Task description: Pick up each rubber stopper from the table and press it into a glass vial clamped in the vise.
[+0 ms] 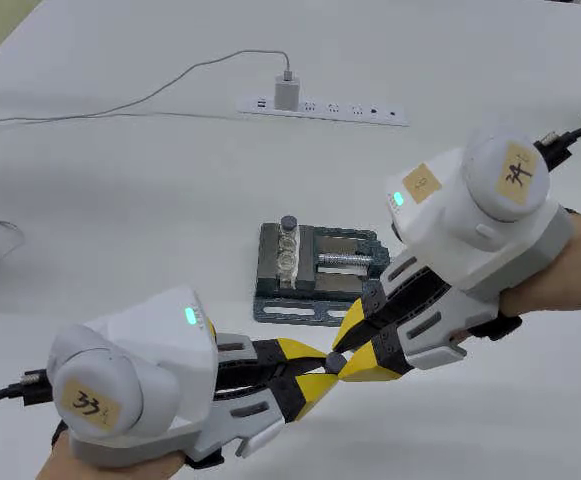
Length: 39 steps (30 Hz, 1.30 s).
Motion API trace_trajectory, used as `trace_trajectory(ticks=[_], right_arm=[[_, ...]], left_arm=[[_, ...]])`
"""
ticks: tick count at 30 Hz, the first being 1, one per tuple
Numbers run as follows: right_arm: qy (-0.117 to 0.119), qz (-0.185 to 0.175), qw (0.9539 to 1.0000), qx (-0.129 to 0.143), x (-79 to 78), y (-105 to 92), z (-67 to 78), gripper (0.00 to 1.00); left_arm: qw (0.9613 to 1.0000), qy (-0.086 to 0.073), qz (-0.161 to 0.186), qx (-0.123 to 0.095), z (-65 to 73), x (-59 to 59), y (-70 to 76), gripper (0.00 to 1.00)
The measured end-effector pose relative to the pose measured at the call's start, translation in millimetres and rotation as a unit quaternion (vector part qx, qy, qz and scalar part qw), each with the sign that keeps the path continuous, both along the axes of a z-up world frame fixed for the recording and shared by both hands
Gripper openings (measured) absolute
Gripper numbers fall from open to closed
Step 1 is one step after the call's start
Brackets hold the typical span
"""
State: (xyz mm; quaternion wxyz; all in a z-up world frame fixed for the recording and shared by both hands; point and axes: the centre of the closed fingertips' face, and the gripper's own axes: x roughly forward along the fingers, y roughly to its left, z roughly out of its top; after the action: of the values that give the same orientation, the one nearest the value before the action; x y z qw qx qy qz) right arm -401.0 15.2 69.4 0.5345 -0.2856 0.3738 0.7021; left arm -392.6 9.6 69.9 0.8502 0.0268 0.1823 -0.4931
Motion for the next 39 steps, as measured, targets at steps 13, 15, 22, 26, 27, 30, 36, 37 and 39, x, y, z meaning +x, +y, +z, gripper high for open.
trace_trajectory(ticks=[13,15,22,26,27,30,36,37,39], right_arm=[[0.004,0.0,0.9999,-0.013,-1.8,-2.6,-4.6,0.07],[0.004,0.0,0.9999,-0.012,-1.6,-2.5,-4.8,0.07],[0.006,-0.003,0.9999,-0.01,-1.5,-2.3,-4.0,0.07],[0.004,-0.002,1.0,-0.008,-1.2,-1.6,-3.5,0.07],[0.004,-0.002,1.0,-0.008,-1.3,-1.6,-3.6,0.07],[0.006,-0.001,0.9999,-0.009,-2.1,-1.7,-4.0,0.07],[0.008,-0.005,0.9999,-0.006,-1.9,-0.5,-5.1,0.07],[0.008,-0.007,0.9999,-0.005,-1.2,-0.1,-5.0,0.07],[0.007,-0.009,0.9999,-0.005,0.4,0.0,-5.2,0.07]], left_arm=[[0.9988,-0.022,-0.02,0.04,-4.3,-1.6,-3.8,0.04],[0.9988,-0.021,-0.019,0.04,-4.5,-1.4,-3.8,0.04],[0.9994,-0.011,-0.015,0.03,-4.2,-1.0,-3.5,0.04],[0.9996,-0.007,-0.011,0.026,-4.1,-0.2,-2.9,0.04],[0.9996,-0.005,-0.011,0.024,-4.2,-0.2,-2.9,0.04],[0.9997,-0.001,-0.011,0.022,-4.6,-1.2,-3.1,0.04],[0.9998,0.006,0.0,0.018,-6.2,-0.8,-0.8,0.06],[0.9998,0.007,0.004,0.018,-6.6,0.3,0.3,0.09],[0.9996,0.011,0.017,0.021,-8.9,3.3,4.2,0.15]])
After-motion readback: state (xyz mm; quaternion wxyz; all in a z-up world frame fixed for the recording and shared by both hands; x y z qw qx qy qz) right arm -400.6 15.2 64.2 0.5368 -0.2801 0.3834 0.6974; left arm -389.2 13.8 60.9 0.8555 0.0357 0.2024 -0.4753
